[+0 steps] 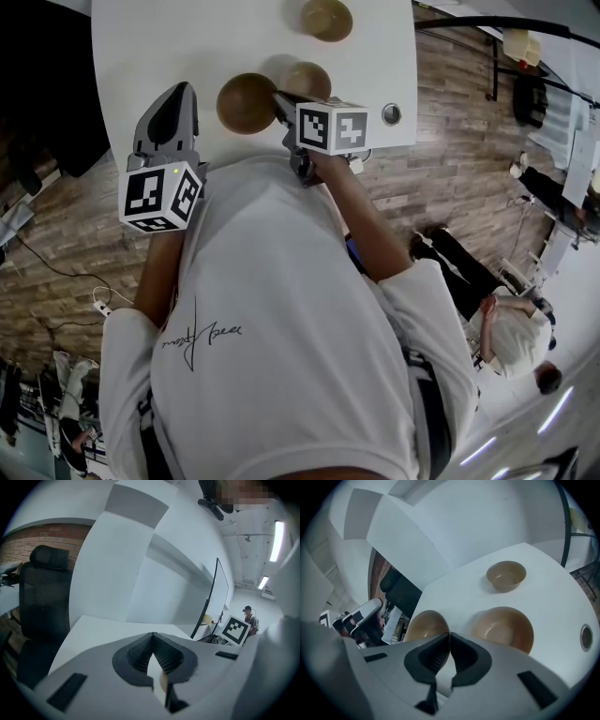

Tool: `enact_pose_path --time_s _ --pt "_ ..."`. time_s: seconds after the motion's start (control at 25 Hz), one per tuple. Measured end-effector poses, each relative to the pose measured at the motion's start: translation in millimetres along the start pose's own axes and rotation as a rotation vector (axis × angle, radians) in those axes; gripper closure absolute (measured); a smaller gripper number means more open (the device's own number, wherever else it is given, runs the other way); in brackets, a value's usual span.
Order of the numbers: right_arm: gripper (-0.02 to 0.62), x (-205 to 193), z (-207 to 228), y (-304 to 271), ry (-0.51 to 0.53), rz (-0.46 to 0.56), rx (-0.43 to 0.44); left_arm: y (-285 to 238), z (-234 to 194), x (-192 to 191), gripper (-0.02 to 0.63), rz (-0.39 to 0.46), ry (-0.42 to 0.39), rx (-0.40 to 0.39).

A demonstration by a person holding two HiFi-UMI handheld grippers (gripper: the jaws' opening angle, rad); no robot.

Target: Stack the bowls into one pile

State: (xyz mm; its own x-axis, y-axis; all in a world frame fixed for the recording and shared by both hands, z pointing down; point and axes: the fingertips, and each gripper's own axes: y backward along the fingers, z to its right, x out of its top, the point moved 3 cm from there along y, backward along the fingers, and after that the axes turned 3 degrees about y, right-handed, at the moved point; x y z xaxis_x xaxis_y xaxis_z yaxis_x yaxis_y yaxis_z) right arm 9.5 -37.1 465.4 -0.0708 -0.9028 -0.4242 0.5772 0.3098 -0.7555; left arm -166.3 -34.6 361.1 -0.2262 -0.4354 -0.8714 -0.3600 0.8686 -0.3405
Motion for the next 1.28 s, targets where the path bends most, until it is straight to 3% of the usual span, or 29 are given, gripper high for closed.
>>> enact_pose_path --time_s 1.28 --pt "0.574 3 75 42 -0.138 0.09 -0.142 -6 4 -5 0.6 -0.037 -0.004 -0.025"
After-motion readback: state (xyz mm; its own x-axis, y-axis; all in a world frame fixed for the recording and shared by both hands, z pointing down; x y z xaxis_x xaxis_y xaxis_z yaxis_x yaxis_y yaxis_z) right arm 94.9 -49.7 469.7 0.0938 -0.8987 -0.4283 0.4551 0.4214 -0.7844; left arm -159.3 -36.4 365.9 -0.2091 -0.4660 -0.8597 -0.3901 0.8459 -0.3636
